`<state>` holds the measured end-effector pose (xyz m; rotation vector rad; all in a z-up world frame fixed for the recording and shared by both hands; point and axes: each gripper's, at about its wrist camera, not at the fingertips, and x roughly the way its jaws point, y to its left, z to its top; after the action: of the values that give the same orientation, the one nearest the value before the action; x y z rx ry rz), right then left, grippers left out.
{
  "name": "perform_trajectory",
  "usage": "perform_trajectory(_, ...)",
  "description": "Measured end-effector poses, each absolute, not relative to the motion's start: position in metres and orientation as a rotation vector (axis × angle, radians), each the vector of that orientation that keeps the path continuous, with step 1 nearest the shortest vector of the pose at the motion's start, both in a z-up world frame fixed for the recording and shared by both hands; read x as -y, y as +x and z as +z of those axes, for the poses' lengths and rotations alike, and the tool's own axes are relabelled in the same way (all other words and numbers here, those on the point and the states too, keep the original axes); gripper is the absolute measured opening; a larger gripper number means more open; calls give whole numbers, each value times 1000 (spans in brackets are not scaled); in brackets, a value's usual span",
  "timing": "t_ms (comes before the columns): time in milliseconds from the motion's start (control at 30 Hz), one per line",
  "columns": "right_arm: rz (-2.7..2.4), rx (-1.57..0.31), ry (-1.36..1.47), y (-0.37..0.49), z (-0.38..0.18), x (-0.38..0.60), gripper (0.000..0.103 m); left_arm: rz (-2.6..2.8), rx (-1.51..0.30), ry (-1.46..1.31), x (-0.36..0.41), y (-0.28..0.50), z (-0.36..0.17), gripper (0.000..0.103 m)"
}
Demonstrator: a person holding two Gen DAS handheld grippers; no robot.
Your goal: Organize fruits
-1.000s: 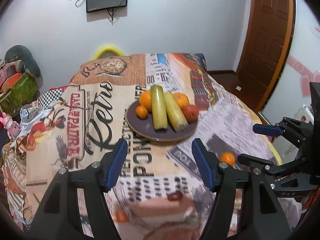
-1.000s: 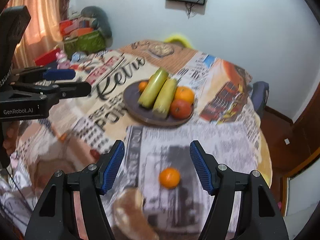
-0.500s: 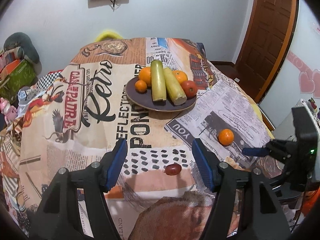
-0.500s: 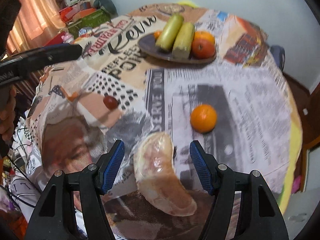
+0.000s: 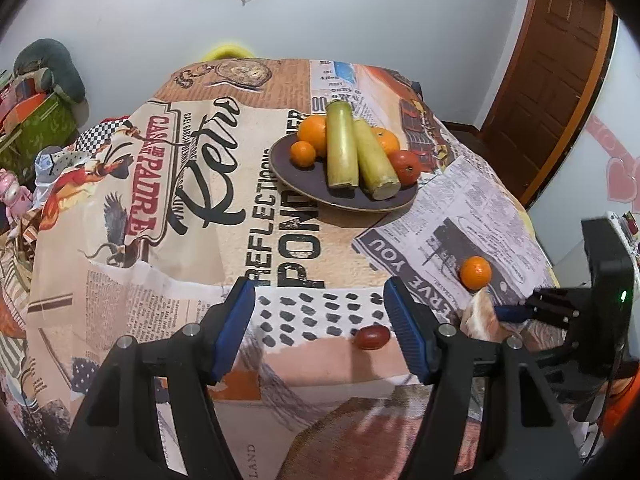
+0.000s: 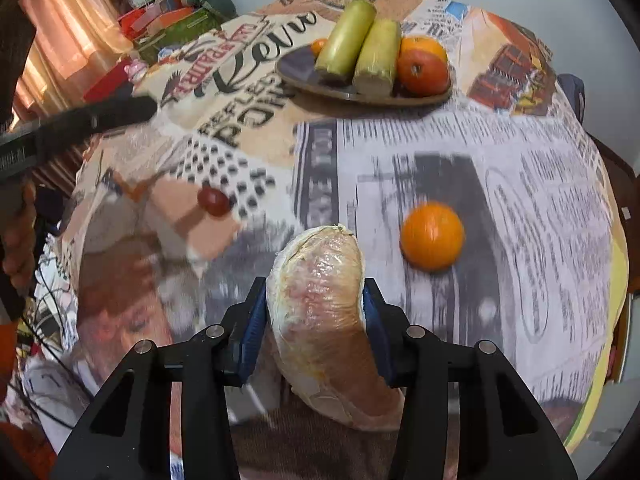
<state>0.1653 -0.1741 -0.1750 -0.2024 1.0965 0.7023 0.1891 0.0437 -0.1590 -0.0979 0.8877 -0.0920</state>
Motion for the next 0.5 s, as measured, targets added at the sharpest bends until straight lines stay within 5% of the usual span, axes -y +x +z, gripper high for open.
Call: perform_trajectory(500, 680, -998, -187, 221, -160, 114, 44, -49, -941, -145, -69, 203, -179, 66)
